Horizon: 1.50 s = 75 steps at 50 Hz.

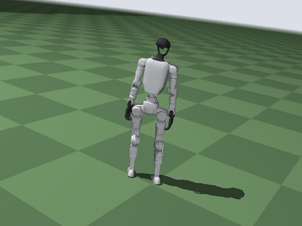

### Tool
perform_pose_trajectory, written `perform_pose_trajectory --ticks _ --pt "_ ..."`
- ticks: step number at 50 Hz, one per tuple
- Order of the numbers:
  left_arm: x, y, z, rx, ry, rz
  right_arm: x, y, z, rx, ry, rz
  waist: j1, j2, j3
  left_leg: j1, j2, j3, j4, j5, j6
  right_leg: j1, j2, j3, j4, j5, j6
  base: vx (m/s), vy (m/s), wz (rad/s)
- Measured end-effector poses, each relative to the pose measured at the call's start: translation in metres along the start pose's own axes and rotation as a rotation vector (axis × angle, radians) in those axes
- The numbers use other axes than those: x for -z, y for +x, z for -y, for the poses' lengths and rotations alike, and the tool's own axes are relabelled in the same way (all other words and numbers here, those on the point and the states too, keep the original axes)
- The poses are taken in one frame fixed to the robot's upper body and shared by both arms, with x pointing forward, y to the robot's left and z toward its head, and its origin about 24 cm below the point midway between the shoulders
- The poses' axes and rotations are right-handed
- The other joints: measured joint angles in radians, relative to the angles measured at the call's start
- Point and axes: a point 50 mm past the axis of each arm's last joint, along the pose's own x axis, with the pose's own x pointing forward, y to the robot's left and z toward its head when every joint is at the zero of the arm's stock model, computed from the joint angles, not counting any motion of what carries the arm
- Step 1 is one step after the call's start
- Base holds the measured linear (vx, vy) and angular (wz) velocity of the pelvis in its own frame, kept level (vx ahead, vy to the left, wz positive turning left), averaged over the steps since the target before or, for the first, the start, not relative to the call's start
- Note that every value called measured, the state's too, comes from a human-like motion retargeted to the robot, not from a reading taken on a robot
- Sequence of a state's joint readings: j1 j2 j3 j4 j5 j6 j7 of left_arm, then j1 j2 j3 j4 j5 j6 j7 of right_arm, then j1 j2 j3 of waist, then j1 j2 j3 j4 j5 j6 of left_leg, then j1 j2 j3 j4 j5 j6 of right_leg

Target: In place motions

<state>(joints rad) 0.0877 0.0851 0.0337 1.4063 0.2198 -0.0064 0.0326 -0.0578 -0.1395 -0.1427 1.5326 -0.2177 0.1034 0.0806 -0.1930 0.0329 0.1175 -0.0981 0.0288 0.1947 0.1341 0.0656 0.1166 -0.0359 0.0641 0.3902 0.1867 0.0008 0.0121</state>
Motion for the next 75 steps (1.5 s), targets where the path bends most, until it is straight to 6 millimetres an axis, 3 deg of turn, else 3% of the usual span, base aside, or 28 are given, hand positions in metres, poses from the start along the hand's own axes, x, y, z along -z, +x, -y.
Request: perform_pose_trajectory --ticks 6,10,11,15,17,20,24,28,35,38,40,42,45,48,49,52,55,60,64,70,75 --pt "0.005 0.000 -0.009 -0.054 -0.031 0.004 -0.021 -0.002 0.000 -0.051 0.049 0.092 0.055 -0.027 0.070 0.002 -0.013 -0.084 0.010 0.031 -0.046 0.055 -0.008 -0.160 -0.007 -0.016 -0.049 -0.09 -0.24 1.17" --pt "0.002 -0.001 -0.006 -0.092 -0.119 0.030 -0.042 -0.006 0.011 -0.022 -0.044 0.144 0.113 -0.022 0.093 -0.027 -0.013 -0.112 -0.026 0.062 -0.066 0.053 -0.022 -0.285 -0.018 -0.001 -0.056 -0.24 -0.14 1.21" --pt "0.003 -0.001 -0.003 -0.098 -0.151 0.032 -0.046 -0.007 0.014 -0.006 -0.085 0.153 0.113 -0.026 0.090 -0.039 -0.017 -0.105 -0.035 0.051 -0.048 0.049 -0.028 -0.309 -0.019 0.000 -0.060 -0.27 -0.09 1.70" --pt "0.001 -0.001 0.006 -0.092 -0.218 0.043 -0.055 -0.010 0.025 0.057 -0.197 0.174 0.116 -0.038 0.085 -0.053 0.037 0.158 -0.079 -0.021 -0.018 0.038 -0.070 -0.442 -0.022 -0.007 -0.070 -0.30 -0.02 2.27" --pt "-0.003 -0.001 0.007 -0.100 -0.204 0.057 -0.054 -0.010 0.026 0.063 -0.193 0.169 0.120 -0.035 0.084 -0.041 0.077 0.339 -0.090 -0.037 -0.086 0.038 -0.083 -0.527 -0.027 -0.016 -0.075 -0.36 0.00 2.80" --pt "-0.007 -0.002 0.007 -0.129 -0.175 0.079 -0.046 -0.009 0.028 0.046 -0.144 0.137 0.127 -0.035 0.063 -0.007 0.114 0.627 -0.089 -0.049 -0.134 0.043 -0.116 -0.682 -0.039 -0.035 -0.074 -0.32 0.01 3.29" --pt "-0.009 -0.002 0.009 -0.158 -0.183 0.078 -0.023 -0.006 0.030 0.036 -0.084 0.068 0.129 -0.040 0.027 0.031 0.115 0.752 -0.051 -0.059 -0.126 0.077 -0.143 -0.894 -0.063 -0.063 -0.062 -0.31 0.11 3.64" --pt "-0.013 -0.002 0.009 -0.153 -0.229 0.082 0.003 -0.004 0.030 0.047 -0.042 -0.003 0.146 -0.075 -0.009 0.068 0.098 0.795 -0.007 -0.076 -0.103 0.115 -0.160 -1.078 -0.091 -0.088 -0.041 -0.19 0.07 3.46" --pt "-0.024 -0.001 0.004 -0.175 -0.247 0.111 0.040 -0.003 0.028 0.033 0.022 -0.107 0.134 -0.111 -0.065 0.101 0.063 0.894 0.041 -0.068 -0.070 0.175 -0.187 -1.433 -0.099 -0.111 0.054 -0.17 0.19 3.40" --pt "-0.021 -0.001 0.007 -0.173 -0.267 0.096 0.045 -0.005 0.035 0.064 0.030 -0.125 0.164 -0.064 -0.060 0.108 0.044 0.798 -0.041 -0.054 -0.120 0.211 -0.153 -1.464 -0.069 -0.116 0.081 -0.05 0.35 2.02" --pt "-0.009 -0.002 0.012 -0.167 -0.281 0.058 0.050 -0.006 0.041 0.092 0.027 -0.140 0.159 -0.042 -0.072 0.086 0.030 0.680 -0.059 -0.047 -0.114 0.236 -0.144 -1.516 -0.050 -0.108 0.086 0.11 0.51 1.47" --pt "0.004 -0.002 0.013 -0.161 -0.286 0.009 0.048 -0.005 0.040 0.111 0.032 -0.139 0.204 -0.021 -0.074 0.054 0.055 0.633 -0.051 -0.035 -0.097 0.238 -0.169 -1.466 0.019 -0.077 0.063 0.05 0.37 0.76" --pt "0.012 -0.002 0.006 -0.171 -0.257 -0.050 0.035 -0.004 0.039 0.125 0.108 -0.067 0.199 0.062 -0.032 0.072 0.103 0.540 -0.072 -0.027 -0.084 0.240 -0.211 -1.384 0.237 -0.015 0.004 -0.07 0.27 1.54" --pt "0.029 -0.004 -0.002 -0.125 -0.173 -0.139 0.035 -0.003 0.032 0.066 0.119 -0.030 0.149 0.101 -0.027 0.066 0.131 0.447 -0.063 -0.016 -0.078 0.170 -0.260 -1.189 0.460 0.026 -0.087 0.11 0.29 2.18" --pt "0.035 -0.004 -0.005 -0.109 -0.143 -0.170 0.036 -0.002 0.029 0.054 0.118 -0.035 0.138 0.105 -0.030 0.057 0.134 0.419 -0.059 -0.012 -0.075 0.131 -0.243 -1.091 0.500 0.033 -0.086 0.13 0.16 2.19" --pt "0.038 -0.005 -0.020 -0.099 -0.078 -0.203 0.034 -0.001 0.021 0.037 0.109 -0.037 0.129 0.099 -0.023 0.029 0.131 0.338 -0.049 0.000 -0.069 0.018 -0.136 -0.788 0.562 0.031 -0.059 -0.01 0.05 1.77" --pt "0.033 -0.004 -0.034 -0.105 -0.064 -0.178 0.028 0.000 0.015 0.018 0.046 -0.020 0.131 0.086 -0.014 0.014 0.129 0.298 -0.047 0.007 -0.072 -0.027 -0.070 -0.628 0.571 0.031 -0.059 0.00 0.04 1.43" --pt "0.024 -0.004 -0.041 -0.101 -0.063 -0.162 0.029 0.000 0.014 0.032 -0.053 -0.023 0.125 0.068 -0.011 -0.010 0.110 0.191 -0.040 0.017 -0.079 -0.045 -0.084 -0.570 0.496 0.011 -0.026 0.08 0.04 1.49" --pt "0.019 -0.002 -0.033 -0.073 -0.093 -0.147 0.026 0.000 0.015 0.039 -0.066 -0.026 0.147 0.043 -0.001 -0.006 0.085 0.147 -0.040 0.019 -0.080 -0.054 -0.072 -0.484 0.400 0.012 0.020 0.06 -0.02 0.94" --pt "0.029 -0.003 -0.017 -0.047 -0.114 -0.176 0.013 0.000 0.011 0.039 -0.048 0.022 0.147 0.004 0.001 0.000 0.045 0.090 -0.043 0.021 -0.081 -0.052 -0.063 -0.395 0.214 -0.037 0.077 0.07 -0.08 0.71" --pt "0.037 -0.005 -0.014 -0.083 -0.113 -0.225 0.002 0.001 0.004 0.021 -0.074 0.068 0.133 -0.073 0.020 0.033 -0.038 0.049 -0.043 0.007 -0.075 -0.007 -0.070 -0.252 -0.022 -0.060 0.139 0.09 -0.16 0.79"
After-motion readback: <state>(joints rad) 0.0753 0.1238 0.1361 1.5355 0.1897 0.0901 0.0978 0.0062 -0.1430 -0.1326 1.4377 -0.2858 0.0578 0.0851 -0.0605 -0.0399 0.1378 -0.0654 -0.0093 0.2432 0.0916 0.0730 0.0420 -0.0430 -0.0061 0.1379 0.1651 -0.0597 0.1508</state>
